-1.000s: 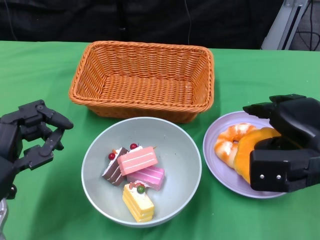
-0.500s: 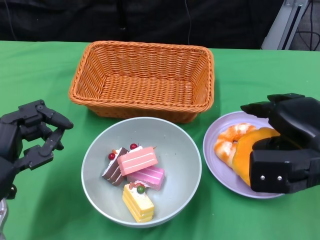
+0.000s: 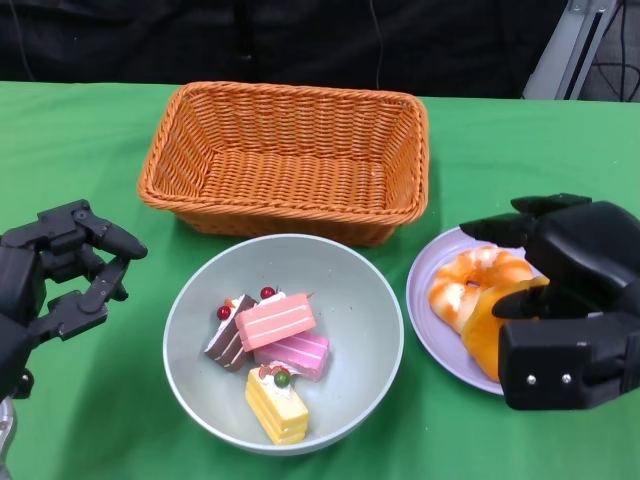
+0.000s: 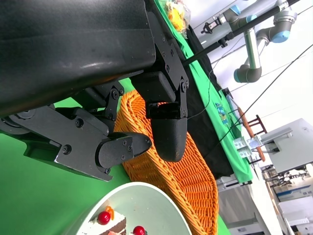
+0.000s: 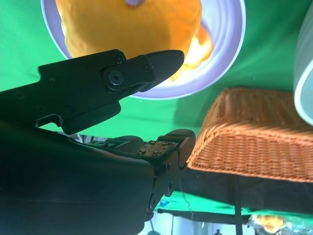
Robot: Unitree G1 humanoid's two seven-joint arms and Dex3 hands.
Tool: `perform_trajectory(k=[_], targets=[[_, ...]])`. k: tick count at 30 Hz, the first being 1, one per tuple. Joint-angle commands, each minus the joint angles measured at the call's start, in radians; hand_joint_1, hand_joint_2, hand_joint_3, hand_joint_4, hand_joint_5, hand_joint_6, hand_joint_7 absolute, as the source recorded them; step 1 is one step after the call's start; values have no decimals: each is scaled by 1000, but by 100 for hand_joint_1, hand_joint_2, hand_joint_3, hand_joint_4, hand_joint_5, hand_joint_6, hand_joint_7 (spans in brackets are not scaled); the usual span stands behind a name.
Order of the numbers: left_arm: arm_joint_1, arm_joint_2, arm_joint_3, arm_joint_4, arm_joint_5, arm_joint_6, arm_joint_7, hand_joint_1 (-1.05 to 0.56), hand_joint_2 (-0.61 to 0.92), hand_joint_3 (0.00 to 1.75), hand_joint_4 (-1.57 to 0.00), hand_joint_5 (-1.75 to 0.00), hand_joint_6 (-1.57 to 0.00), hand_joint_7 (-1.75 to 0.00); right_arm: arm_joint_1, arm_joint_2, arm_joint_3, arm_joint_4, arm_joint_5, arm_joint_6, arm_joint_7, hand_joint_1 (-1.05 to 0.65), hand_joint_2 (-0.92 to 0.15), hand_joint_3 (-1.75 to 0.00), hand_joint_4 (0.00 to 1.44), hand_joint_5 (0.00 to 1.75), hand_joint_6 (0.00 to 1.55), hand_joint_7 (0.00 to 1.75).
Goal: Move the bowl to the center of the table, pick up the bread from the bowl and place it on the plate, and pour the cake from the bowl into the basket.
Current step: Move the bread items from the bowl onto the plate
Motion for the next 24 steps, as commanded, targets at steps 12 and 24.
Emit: perform_trajectory(k=[12,24], targets=[[18,17,12,-12,-10,-1,1,-5,73,72,-81,-150,-85,-108,34,-29,-9,-23,-1,-34,30,-70,-92,-1,35,1,50,0],[17,22,11,-8,-2,1,5,-6,74,72,-81,-150,-86,-107,54,-28,-6,-46,-82,-65,-81,-75,-92,-3,24,0,42,0]])
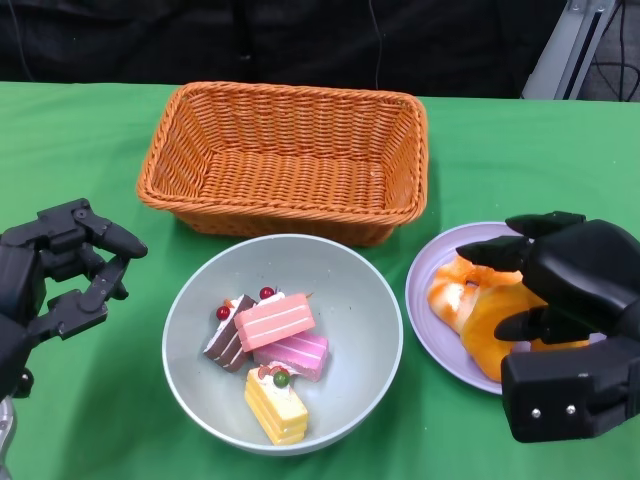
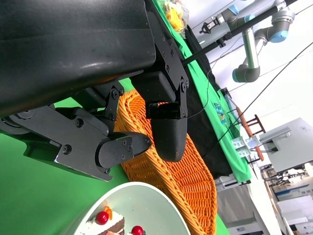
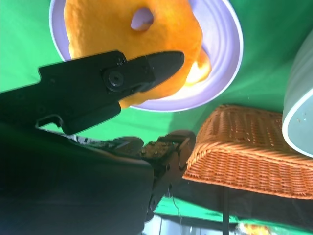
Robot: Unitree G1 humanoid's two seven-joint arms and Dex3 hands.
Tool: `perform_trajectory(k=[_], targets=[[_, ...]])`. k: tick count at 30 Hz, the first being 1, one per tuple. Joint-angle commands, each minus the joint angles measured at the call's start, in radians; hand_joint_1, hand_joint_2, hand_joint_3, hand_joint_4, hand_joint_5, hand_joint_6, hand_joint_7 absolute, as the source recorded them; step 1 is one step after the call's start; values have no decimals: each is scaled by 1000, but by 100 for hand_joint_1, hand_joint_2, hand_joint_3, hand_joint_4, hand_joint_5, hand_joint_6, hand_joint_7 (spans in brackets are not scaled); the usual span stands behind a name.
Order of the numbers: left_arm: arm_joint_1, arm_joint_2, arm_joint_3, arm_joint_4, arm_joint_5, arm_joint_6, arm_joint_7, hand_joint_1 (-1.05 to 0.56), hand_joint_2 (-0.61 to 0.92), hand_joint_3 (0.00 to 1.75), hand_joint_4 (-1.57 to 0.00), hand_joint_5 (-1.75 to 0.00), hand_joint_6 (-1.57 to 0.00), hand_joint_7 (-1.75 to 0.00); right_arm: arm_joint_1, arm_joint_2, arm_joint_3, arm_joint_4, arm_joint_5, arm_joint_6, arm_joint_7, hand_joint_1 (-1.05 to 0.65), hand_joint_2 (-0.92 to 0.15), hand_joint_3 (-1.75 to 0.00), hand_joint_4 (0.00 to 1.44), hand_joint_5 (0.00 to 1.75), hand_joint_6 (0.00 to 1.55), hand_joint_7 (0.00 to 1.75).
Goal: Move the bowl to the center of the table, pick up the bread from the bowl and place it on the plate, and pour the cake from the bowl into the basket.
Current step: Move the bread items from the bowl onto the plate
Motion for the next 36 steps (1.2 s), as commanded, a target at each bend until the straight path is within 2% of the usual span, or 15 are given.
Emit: perform_trajectory(k=[1,4,7,15,18,20,21,26,30,31,32,34,36], targets=[[17,22,11,-1,-3,0,5,-6,74,72,-81,-150,-86,-107,13,-15,-5,-13,-19,-10,-33,-75,-92,-3,24,0,42,0],[15,22,10,0,0,-4,5,-7,73,72,-82,-150,-85,-107,42,12,-44,-62,75,-59,-48,-81,-92,-10,14,0,31,0],[12,22,9,7,-6,-10,-3,-6,72,74,-80,-152,-84,-108,67,31,-73,-107,176,-91,-23,-85,-92,-14,11,0,27,0],[7,23,10,18,-4,-10,0,-5,72,73,-81,-149,-85,-108,145,43,-120,-233,372,-118,83,-82,-92,-13,17,4,31,2],[6,25,8,25,1,-15,2,-5,73,73,-81,-149,-84,-108,176,72,-150,-252,528,-130,128,-75,-92,-12,23,6,34,3],[6,26,8,27,5,-17,6,-6,73,73,-81,-148,-84,-109,183,82,-161,-255,573,-133,146,-73,-92,-11,25,7,36,3],[6,26,7,26,2,-17,1,-6,73,73,-81,-148,-84,-109,195,101,-174,-258,642,-134,162,-72,-92,-11,25,7,36,3],[3,27,4,33,-8,-14,-13,-6,73,72,-81,-149,-84,-110,248,174,-223,-282,912,-111,246,-51,-92,-5,44,15,49,6],[2,31,2,39,-10,-17,-25,-6,73,71,-81,-149,-84,-109,284,215,-254,-301,1009,-84,266,-46,-92,-2,55,22,60,10],[2,32,2,39,-12,-16,-31,-6,73,71,-81,-148,-84,-109,293,224,-262,-301,1020,-87,264,-44,-92,-2,61,26,64,12],[0,34,2,44,-18,-26,-43,-5,74,71,-81,-147,-84,-108,302,235,-270,-299,1034,-90,266,-41,-92,-4,64,38,67,16],[-2,35,2,52,-26,-39,-59,-3,75,71,-80,-147,-84,-107,309,248,-279,-298,1048,-91,271,-36,-92,-4,58,64,67,26],[-4,35,4,57,-29,-45,-65,-2,75,70,-80,-147,-84,-107,310,253,-283,-299,1050,-90,276,-35,-92,-5,55,74,66,30]])
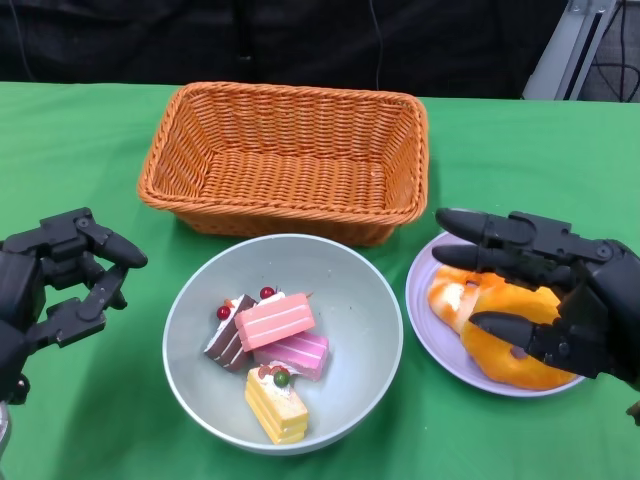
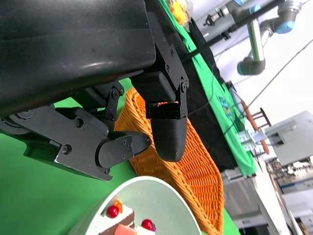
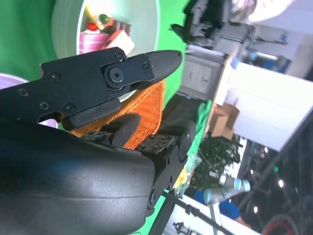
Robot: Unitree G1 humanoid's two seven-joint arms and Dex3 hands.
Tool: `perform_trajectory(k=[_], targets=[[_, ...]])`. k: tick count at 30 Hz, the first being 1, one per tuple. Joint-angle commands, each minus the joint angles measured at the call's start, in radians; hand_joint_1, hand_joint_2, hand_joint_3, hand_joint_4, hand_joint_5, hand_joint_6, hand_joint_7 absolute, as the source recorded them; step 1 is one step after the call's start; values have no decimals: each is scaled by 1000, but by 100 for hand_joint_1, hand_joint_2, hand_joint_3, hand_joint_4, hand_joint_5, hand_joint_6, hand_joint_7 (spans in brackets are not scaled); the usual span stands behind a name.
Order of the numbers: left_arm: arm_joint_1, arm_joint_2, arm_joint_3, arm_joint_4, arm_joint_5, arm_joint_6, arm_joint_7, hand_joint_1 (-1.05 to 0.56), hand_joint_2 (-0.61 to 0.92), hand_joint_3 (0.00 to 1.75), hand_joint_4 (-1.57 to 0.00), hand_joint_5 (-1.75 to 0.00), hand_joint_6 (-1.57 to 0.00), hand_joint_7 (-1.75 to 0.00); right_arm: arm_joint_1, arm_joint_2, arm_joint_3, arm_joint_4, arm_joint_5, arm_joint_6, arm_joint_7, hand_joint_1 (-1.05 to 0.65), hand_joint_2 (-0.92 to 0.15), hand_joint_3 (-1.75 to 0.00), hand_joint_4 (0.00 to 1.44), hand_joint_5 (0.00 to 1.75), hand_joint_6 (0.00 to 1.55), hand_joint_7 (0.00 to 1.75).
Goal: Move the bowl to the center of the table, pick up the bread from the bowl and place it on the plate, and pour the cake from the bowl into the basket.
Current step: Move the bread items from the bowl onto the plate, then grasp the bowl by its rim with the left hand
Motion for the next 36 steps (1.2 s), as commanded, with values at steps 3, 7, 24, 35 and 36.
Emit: perform_trajectory(k=[3,7,24,35,36], targets=[[-4,22,6,19,-16,-24,-16,-2,75,70,-80,-147,-84,-107,9,14,-32,-18,14,2,11,-35,-92,-5,54,77,66,31],[-6,37,0,28,5,-37,-9,-5,74,65,-81,-138,-87,-95,31,47,-48,-22,62,21,12,-25,-91,-9,57,99,68,49],[59,206,-97,-115,40,-254,-281,-59,92,10,-53,-7,-59,0,101,116,-118,-134,190,179,-29,-14,-62,-83,75,161,66,134],[39,231,-120,-92,207,-576,-213,-65,92,5,-63,-8,-65,-3,95,141,-148,-165,250,265,-53,-13,-54,-104,70,161,65,130],[35,231,-120,-80,218,-592,-203,-65,92,4,-64,-8,-66,-3,95,143,-150,-166,250,268,-53,-13,-53,-105,70,161,65,130]])
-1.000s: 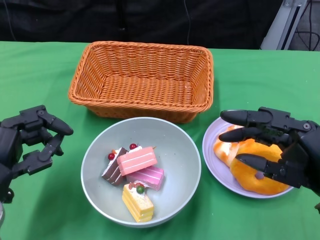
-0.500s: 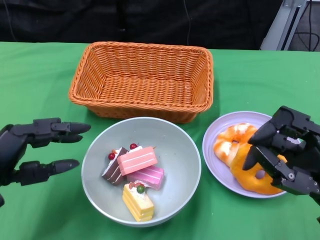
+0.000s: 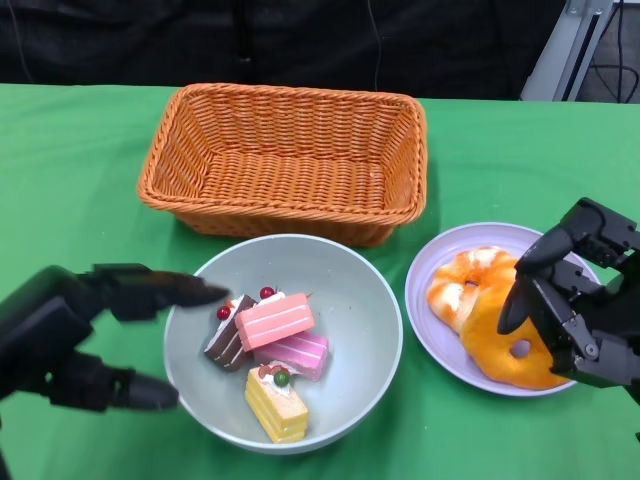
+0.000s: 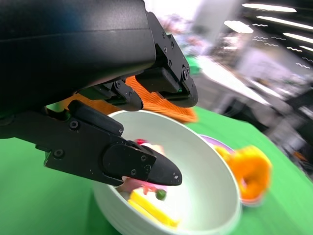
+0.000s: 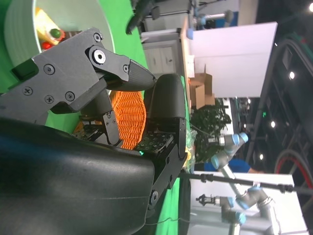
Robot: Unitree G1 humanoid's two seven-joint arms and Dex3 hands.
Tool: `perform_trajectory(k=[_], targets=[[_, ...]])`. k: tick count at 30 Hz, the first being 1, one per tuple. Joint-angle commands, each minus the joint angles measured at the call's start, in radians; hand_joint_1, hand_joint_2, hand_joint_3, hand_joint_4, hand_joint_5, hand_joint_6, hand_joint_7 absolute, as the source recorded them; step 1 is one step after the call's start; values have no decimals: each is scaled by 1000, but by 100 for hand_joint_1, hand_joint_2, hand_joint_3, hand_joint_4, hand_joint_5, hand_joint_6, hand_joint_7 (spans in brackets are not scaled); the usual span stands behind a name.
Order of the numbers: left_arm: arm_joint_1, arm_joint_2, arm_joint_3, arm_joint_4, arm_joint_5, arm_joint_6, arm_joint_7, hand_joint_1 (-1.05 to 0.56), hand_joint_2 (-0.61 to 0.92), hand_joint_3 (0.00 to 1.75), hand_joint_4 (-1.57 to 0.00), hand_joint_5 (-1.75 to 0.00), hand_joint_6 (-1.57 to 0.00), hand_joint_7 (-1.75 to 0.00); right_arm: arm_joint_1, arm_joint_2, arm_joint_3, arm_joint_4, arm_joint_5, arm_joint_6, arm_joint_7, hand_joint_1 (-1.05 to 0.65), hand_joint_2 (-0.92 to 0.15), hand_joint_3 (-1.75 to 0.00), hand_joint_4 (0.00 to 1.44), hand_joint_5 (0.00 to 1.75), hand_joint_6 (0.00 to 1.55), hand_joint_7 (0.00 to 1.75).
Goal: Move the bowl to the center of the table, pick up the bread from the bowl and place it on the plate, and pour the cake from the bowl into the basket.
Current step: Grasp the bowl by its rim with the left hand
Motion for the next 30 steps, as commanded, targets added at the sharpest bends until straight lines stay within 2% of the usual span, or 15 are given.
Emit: perform_trajectory(k=[1,13,14,16,17,23,30], targets=[[-24,27,4,47,56,-93,46,-65,92,3,-64,-8,-67,-3,-1,3,-24,-17,22,17,-7,-13,-53,-106,70,161,65,130],[-41,47,-19,90,98,-134,118,-65,92,3,-66,-6,-67,-1,-2,9,-31,-21,19,27,-2,-13,-52,-108,70,161,65,130],[-54,38,-21,110,127,-210,124,-65,92,3,-66,-6,-67,-1,-3,15,-39,-19,40,34,-4,-13,-52,-108,70,161,65,130],[-78,26,-17,146,182,-325,138,-64,92,12,-80,-11,-79,-5,-6,22,-50,-13,67,41,-3,-11,-54,-111,71,158,66,127],[-87,23,-14,162,201,-357,146,-64,92,14,-81,-11,-80,-6,-7,23,-52,-12,74,43,-3,-11,-54,-111,72,157,66,126],[-129,21,-8,218,278,-440,178,-63,92,11,-89,-12,-87,-6,-7,32,-58,-15,82,56,-7,-10,-52,-113,72,156,67,124],[-156,26,17,212,384,-465,182,-65,92,6,-93,-11,-93,-5,-6,41,-64,-19,93,73,-4,-10,-53,-113,72,155,67,122]])
